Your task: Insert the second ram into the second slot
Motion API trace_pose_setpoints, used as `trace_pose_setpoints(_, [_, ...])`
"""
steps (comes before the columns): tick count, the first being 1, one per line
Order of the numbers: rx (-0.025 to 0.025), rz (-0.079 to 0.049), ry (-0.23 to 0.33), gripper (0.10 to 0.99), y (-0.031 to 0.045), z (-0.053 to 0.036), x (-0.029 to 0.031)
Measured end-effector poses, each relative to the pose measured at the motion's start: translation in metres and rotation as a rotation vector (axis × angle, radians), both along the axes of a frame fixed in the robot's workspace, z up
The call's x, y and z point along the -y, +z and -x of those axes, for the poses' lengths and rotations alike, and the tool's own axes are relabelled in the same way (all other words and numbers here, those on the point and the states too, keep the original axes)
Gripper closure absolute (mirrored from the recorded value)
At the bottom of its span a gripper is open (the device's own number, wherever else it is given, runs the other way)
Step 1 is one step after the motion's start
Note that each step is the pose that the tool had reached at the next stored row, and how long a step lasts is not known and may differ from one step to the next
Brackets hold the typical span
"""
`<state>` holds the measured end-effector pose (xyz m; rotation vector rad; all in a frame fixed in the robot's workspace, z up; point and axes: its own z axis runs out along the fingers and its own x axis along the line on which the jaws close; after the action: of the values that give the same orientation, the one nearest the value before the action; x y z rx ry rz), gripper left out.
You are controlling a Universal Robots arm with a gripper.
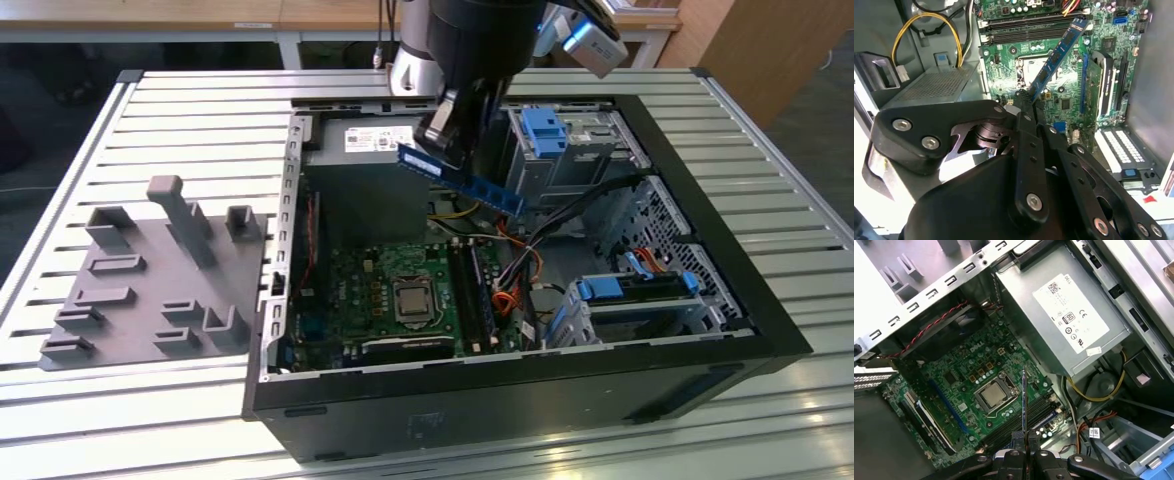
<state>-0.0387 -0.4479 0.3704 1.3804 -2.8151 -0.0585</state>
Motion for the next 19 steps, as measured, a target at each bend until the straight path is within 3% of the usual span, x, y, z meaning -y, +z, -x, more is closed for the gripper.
trace_pose_setpoints(19, [0.0000, 0.000, -0.098, 0.949, -0.0001, 0.0000, 0.0000])
